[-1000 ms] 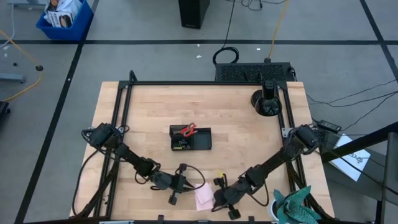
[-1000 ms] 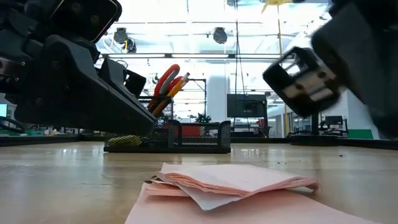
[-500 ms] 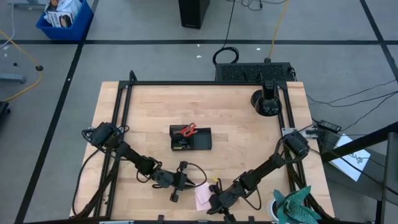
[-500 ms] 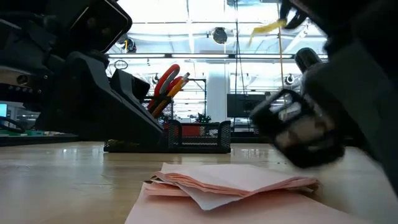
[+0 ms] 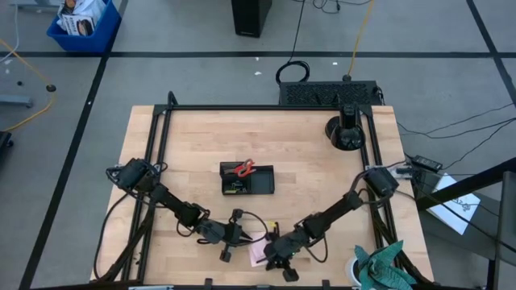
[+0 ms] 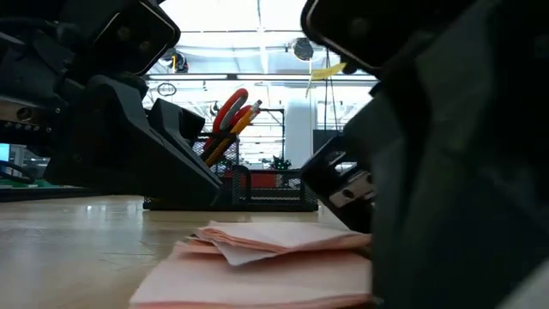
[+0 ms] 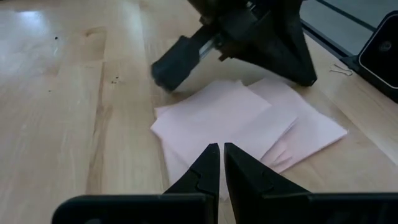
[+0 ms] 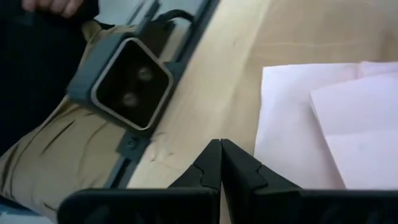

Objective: Pick and place office supplies into organizer
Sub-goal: Put the pink sticky notes into the black desk organizer

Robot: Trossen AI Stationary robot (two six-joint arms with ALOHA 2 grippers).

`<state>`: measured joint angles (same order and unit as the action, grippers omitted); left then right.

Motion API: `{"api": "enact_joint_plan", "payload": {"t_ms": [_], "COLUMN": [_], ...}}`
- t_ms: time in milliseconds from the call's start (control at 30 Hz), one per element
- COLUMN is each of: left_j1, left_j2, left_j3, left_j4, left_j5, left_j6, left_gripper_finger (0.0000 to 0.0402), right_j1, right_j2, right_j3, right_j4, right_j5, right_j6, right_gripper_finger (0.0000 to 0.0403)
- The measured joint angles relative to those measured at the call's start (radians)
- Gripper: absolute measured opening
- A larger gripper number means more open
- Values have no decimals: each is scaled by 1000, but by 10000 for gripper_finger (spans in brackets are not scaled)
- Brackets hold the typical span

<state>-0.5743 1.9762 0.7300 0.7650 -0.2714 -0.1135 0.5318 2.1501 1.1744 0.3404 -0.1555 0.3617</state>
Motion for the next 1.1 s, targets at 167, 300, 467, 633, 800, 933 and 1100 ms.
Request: {"api": "enact_joint_plan", "payload": {"t_ms": [167, 300, 467, 633, 800, 933, 1100], "left_j1": [0, 0, 0, 0, 3, 17, 37], "left_j2": [0, 0, 0, -40, -171, -240, -216], "left_j3": [0, 0, 0, 0, 1, 1, 1], "left_j4": [1, 2, 3, -30, -202, -407, -510], "left_j5": [0, 0, 0, -122, -318, -356, -325], "left_j6": [0, 0, 3, 5, -41, -149, -272], "left_gripper_finger": [31, 31, 31, 31, 31, 31, 30], "right_j1": [-38, -69, -98, -98, -80, -74, -74], "right_j2": [0, 1, 2, 2, 0, 0, 1], "right_j3": [0, -1, -2, -3, -3, -3, -3], "right_j4": [-42, -49, -73, -60, -15, 10, 15], "right_j5": [54, 107, 135, 137, 152, 151, 155], "right_j6": [-8, -23, -28, -58, -88, -90, -89], "right_gripper_finger": [0, 0, 0, 0, 0, 0, 0]}}
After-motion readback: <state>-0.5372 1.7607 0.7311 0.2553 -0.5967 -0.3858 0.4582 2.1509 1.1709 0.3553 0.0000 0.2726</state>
